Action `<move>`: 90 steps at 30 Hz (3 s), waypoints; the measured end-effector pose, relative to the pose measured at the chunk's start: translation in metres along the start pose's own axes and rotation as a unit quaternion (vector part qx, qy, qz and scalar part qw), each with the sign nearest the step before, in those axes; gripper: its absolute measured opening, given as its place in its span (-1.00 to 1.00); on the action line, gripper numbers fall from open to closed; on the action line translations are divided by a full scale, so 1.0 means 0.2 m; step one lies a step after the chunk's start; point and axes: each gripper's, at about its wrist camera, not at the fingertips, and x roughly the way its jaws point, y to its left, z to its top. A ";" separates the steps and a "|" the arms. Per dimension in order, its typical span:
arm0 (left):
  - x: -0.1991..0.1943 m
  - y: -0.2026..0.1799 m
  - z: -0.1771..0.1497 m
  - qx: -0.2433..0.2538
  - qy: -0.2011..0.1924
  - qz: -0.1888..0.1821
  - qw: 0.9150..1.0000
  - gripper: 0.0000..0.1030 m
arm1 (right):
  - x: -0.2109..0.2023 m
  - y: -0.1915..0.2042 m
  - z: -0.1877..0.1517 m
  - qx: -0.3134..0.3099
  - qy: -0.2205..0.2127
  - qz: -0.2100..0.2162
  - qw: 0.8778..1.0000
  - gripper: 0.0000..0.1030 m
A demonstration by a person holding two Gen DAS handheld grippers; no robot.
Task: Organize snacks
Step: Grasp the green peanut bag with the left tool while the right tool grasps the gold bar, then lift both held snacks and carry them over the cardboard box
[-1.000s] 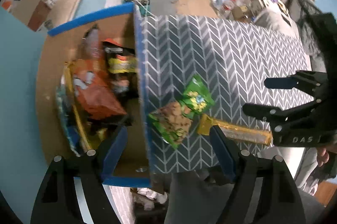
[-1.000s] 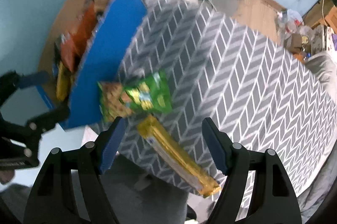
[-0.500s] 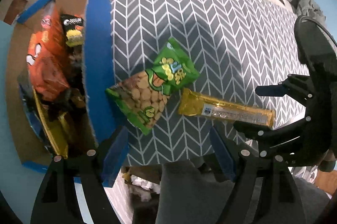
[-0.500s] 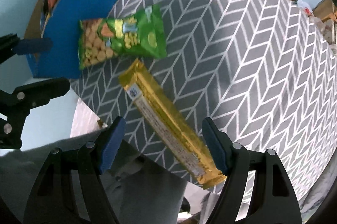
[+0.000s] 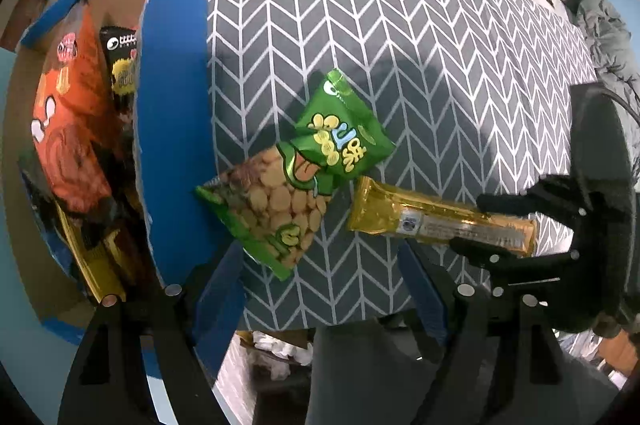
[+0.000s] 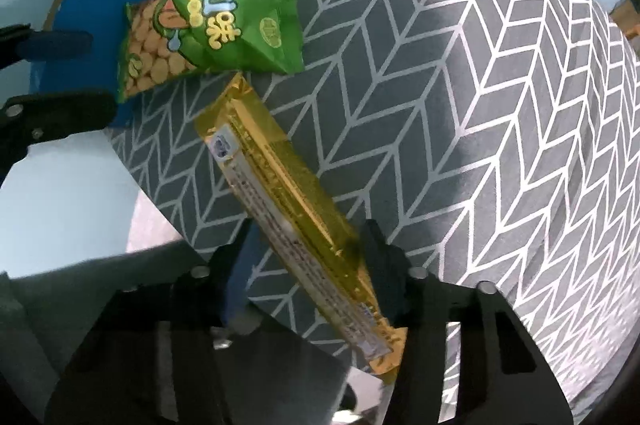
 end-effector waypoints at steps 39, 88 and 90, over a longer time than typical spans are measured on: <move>0.14 -0.10 0.21 0.066 0.025 0.009 0.997 0.80 | -0.02 -0.13 -0.05 0.030 -0.010 -0.010 0.999 -0.35; 0.47 0.03 0.22 -0.038 0.074 -0.038 0.996 -0.13 | -0.09 -0.34 0.03 0.241 -0.061 -0.045 0.968 -0.47; 0.45 0.05 0.20 -0.043 0.069 -0.044 0.996 -0.15 | -0.12 -0.32 0.05 0.237 -0.066 -0.040 0.968 -0.47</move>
